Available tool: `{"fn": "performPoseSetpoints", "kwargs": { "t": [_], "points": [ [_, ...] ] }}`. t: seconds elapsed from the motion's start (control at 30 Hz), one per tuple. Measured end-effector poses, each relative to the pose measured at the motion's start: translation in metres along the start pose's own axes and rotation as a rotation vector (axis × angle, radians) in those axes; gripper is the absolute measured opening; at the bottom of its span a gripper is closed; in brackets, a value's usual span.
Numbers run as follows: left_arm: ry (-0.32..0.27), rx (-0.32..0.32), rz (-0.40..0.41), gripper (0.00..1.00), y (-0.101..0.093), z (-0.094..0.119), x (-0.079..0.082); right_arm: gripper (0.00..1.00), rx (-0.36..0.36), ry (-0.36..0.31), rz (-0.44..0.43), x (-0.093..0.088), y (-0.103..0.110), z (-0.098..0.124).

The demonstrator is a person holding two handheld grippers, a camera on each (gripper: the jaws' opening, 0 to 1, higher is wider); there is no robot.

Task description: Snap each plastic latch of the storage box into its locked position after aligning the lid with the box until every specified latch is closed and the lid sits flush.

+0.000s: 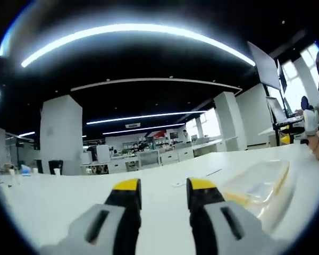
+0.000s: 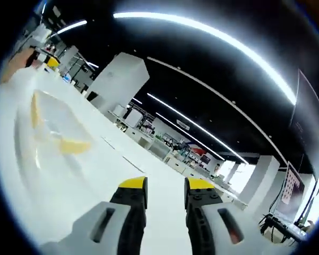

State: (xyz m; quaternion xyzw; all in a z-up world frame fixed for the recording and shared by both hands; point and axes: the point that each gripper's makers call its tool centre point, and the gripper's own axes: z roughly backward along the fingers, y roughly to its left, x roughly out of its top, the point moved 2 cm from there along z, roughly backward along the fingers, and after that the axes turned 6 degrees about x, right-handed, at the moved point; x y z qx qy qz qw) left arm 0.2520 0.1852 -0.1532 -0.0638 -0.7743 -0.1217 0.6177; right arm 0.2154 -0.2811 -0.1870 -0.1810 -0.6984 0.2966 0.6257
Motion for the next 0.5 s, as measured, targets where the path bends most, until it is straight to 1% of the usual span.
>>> {"fn": "performPoseSetpoints", "kwargs": {
  "t": [0.07,0.13,0.17,0.23,0.33,0.5],
  "points": [
    [-0.004,-0.003,0.003,0.34,-0.0012,0.0002,0.0007,0.27,0.001,0.009,0.041,0.0007,0.0028,-0.0011],
    [-0.005,-0.008,0.003,0.34,-0.0021,0.0004,0.0012,0.27,-0.026,0.048,0.129,-0.0021,0.0034,-0.0023],
    [-0.006,-0.011,0.003,0.34,-0.0026,0.0004,0.0015,0.26,-0.026,0.062,0.156,-0.0036,0.0046,-0.0034],
    [-0.008,-0.015,0.004,0.34,-0.0040,0.0005,0.0018,0.26,-0.015,0.061,0.149,-0.0041,0.0067,-0.0046],
    [0.000,-0.012,0.000,0.34,-0.0044,0.0004,0.0002,0.26,0.003,0.037,0.110,-0.0029,0.0065,-0.0046],
    [0.002,-0.012,0.002,0.34,-0.0039,0.0002,-0.0003,0.26,-0.002,0.045,0.087,-0.0060,0.0050,-0.0034]
  ]
}}
